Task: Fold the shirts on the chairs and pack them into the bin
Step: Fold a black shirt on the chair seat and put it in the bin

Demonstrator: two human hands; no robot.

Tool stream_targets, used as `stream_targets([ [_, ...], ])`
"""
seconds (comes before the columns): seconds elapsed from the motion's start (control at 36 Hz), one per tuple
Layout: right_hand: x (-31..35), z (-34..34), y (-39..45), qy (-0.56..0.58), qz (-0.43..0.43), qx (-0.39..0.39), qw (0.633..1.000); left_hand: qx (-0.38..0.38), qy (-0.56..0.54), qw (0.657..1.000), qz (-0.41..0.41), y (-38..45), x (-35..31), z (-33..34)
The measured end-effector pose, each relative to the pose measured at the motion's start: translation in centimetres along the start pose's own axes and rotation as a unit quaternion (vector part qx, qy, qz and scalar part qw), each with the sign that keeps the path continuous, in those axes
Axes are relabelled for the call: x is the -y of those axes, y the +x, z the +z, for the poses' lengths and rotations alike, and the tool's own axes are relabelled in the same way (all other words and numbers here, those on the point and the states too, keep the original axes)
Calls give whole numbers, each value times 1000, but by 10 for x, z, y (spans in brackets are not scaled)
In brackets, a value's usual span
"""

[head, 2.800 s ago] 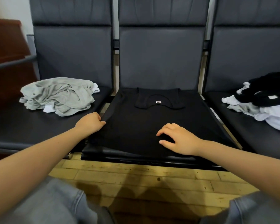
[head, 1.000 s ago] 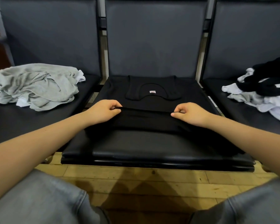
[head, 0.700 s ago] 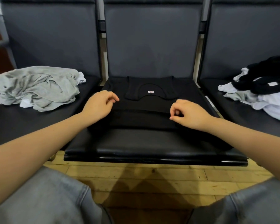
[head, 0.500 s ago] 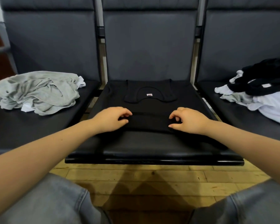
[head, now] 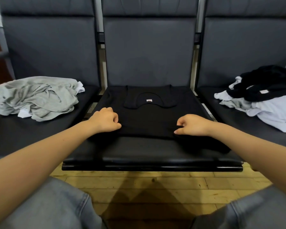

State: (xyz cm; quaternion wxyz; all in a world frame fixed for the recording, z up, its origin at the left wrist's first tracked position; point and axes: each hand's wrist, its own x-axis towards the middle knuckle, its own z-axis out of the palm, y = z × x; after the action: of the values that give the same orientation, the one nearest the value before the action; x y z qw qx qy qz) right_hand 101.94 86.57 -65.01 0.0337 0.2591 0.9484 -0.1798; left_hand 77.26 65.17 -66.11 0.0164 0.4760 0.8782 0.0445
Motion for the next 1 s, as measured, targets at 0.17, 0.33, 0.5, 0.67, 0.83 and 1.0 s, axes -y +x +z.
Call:
stream_targets([
  [0.17,-10,-5,-1,87,10,-110,990,4,-57,998,18,-1,9,-1],
  [0.33,-19,11,11,-29,67,-127,989,-16,-41,999,6,-1,16,0],
  [0.5,-16,18,10,-132,51,-160,977,-36,-42,997,-49,-3,22,-2],
  [0.67,-24,4,-1,-85,60,-73,992,25,-46,997,-56,-9,22,-9],
  [0.83,-33,-7,-13,-36,42,-30,998,-78,-168,980,-75,-15,24,-8],
  [1.0,-34,-8,-16,65,47,-133,988,-157,-409,887,-144,-18,21,-14],
])
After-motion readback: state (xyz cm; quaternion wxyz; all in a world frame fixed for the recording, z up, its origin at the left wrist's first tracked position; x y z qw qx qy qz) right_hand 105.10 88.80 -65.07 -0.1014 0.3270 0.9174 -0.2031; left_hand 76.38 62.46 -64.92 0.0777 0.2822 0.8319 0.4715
